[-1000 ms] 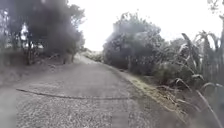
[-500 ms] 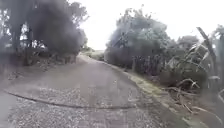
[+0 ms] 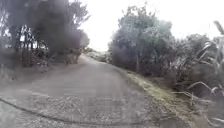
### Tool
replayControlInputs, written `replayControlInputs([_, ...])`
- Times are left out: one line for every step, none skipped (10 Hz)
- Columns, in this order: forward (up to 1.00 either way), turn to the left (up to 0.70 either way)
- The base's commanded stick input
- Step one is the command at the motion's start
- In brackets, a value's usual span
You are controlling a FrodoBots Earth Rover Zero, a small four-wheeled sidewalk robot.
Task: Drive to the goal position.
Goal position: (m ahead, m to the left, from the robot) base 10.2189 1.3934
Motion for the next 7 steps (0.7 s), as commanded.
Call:
replayControlInputs([0.7, 0.19])
replayControlInputs([0.7, 0.09])
replayControlInputs([0.7, 0.0])
replayControlInputs([0.7, 0.0])
replayControlInputs([0.7, 0.0])
replayControlInputs([0.7, 0.0])
replayControlInputs([0.7, 0.0])
